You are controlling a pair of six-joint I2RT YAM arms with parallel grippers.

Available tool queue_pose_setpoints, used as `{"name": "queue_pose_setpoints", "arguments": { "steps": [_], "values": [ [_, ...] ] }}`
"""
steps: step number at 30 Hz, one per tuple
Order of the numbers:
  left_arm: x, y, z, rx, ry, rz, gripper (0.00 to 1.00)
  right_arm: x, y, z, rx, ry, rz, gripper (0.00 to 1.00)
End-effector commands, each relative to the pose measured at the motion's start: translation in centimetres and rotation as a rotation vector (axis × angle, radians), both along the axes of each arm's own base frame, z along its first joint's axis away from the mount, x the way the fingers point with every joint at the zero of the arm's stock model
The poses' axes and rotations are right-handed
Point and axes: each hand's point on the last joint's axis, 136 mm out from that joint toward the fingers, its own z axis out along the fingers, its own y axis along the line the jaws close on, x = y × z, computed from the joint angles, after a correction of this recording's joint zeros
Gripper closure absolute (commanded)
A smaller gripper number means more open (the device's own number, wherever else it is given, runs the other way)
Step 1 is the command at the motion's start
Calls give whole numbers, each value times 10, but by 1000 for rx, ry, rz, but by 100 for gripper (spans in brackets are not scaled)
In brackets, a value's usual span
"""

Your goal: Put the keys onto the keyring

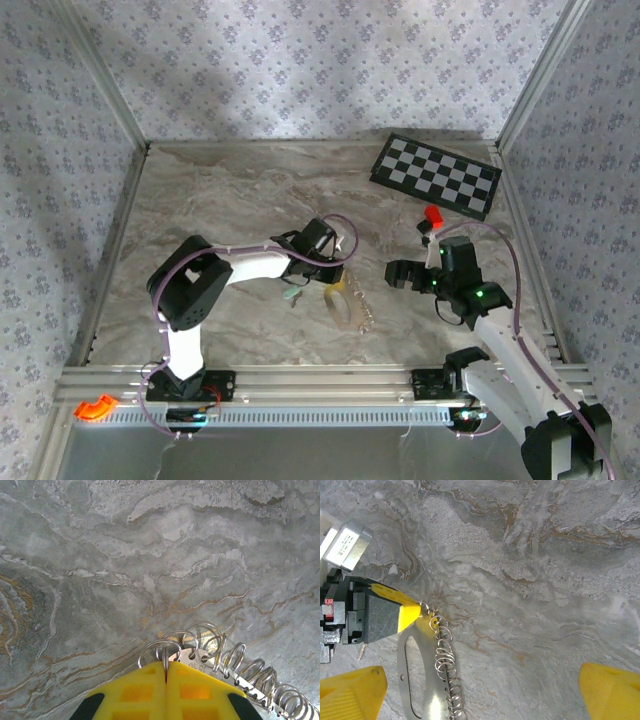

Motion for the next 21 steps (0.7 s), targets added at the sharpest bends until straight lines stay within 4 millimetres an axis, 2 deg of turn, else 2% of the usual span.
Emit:
{"name": "queue_pose_setpoints", "arguments": {
  "steps": [1, 5, 11, 14, 17, 21],
  "values": [
    [-5, 0, 25, -8, -35, -44, 100, 1, -3, 12, -10, -22, -2, 0],
    [-10, 9, 45, 8, -81, -90, 100, 0, -2, 22, 4, -47, 2, 0],
    [-25, 20, 97, -12, -203, -203, 100, -8, 13, 56, 79, -150, 89, 0],
    [-42, 19, 131, -54, -306, -305, 100, -16, 24, 79, 130, -226, 158, 0],
    [-67, 13, 171, -135, -439, -430, 100, -27, 40, 106, 204, -304, 254, 0],
    [-98, 12, 220, -246, -599, -553, 100, -52, 60, 151, 302, -437, 406, 0]
  ]
}}
